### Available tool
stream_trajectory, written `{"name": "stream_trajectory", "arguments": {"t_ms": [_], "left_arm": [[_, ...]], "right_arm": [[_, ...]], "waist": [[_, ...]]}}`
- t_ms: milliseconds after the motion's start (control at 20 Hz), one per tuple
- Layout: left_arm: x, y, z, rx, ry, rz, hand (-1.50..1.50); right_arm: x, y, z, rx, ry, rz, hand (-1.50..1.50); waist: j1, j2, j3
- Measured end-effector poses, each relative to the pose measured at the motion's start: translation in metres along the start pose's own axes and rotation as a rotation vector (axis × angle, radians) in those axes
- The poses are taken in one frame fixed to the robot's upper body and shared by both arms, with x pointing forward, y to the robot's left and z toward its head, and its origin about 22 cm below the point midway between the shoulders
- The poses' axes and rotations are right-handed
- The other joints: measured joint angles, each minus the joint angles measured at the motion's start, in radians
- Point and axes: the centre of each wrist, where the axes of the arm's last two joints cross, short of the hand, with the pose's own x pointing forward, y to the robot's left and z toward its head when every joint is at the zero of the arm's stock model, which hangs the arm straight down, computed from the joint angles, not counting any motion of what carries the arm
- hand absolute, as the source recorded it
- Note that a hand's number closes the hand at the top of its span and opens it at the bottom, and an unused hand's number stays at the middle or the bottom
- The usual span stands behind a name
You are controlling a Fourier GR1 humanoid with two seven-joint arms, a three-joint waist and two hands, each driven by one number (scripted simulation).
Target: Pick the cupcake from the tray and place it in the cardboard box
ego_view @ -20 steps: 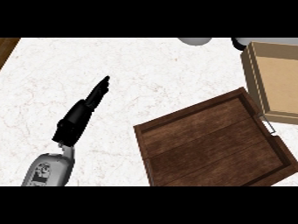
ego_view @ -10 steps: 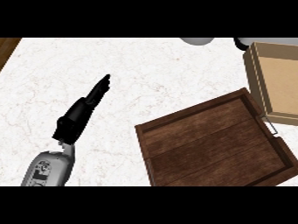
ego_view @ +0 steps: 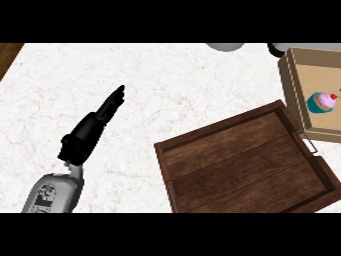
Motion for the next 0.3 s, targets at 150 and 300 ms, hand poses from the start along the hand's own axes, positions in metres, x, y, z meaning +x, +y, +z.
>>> {"name": "stream_trajectory", "arguments": {"t_ms": [150, 300], "left_arm": [[-0.002, 0.000, 0.001, 0.006, -0.002, -0.004, 0.00], [-0.001, 0.001, 0.004, 0.008, 0.001, 0.001, 0.00]], "right_arm": [[-0.007, -0.014, 0.002, -0.091, -0.018, -0.156, -1.50], [-0.016, -0.034, 0.006, -0.156, -0.025, -0.309, -1.50]], "waist": [[-0.001, 0.001, 0.001], [-0.005, -0.002, 0.001]]}}
